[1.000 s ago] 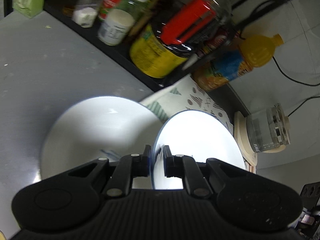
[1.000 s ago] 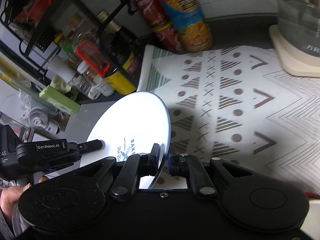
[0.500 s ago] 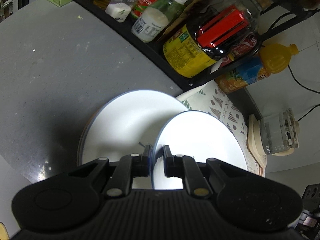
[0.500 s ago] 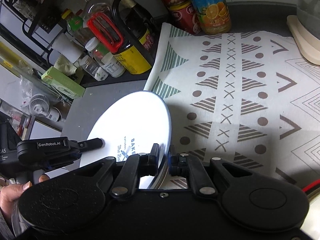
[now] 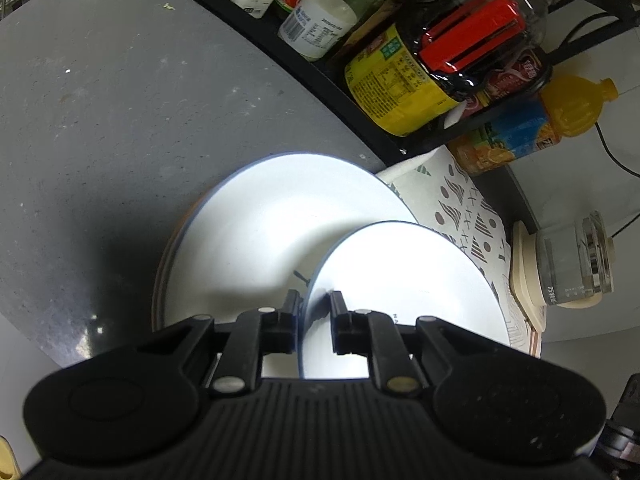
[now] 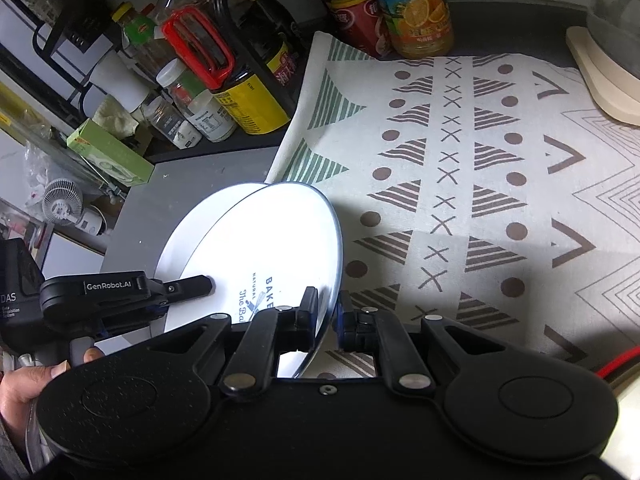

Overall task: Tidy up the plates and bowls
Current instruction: 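Lower the 'BAKERY' plate with both grippers onto the 'Sweet' plate stack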

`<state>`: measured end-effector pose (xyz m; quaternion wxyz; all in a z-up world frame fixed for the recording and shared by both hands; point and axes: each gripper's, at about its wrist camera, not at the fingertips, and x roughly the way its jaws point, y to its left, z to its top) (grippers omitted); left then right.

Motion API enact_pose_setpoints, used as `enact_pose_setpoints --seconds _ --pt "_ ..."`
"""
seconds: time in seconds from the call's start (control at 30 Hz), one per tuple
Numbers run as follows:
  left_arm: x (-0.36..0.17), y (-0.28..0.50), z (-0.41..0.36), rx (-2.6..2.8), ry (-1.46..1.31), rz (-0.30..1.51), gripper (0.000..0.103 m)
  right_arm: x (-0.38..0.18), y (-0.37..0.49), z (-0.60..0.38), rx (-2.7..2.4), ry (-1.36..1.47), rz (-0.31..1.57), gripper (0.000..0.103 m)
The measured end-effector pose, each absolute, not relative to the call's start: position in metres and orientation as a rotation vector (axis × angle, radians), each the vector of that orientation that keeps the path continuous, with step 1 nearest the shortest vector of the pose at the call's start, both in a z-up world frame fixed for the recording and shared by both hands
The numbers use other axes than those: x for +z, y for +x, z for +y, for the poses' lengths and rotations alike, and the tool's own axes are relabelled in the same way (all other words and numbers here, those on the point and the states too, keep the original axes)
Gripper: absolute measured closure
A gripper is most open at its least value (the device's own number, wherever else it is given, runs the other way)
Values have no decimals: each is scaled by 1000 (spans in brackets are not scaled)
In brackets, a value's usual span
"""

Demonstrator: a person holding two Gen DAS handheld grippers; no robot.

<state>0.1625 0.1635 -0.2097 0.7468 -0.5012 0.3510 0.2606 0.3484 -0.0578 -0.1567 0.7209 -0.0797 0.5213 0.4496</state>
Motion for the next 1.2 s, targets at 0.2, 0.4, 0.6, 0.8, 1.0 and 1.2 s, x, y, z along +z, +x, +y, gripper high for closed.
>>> enact_pose_setpoints --seconds 0.2,0.4,0.6,0.8,1.0,1.2 --pt "-210 165 167 590 -1067 793 88 -159 345 -50 988 -204 1155 93" --pt "-218 161 167 614 -1102 788 87 -158 344 -43 990 -243 1153 93" --pt "-219 158 169 635 -1152 780 87 -158 347 -40 983 -243 1175 93" --pt "-216 164 166 654 -1126 799 87 -158 349 -41 975 -214 1184 94" --pt "-215 165 166 683 -1120 826 87 -160 350 -41 982 -203 1191 94" --pt "-210 165 171 703 -1147 829 80 -158 350 -40 1002 -217 1181 97"
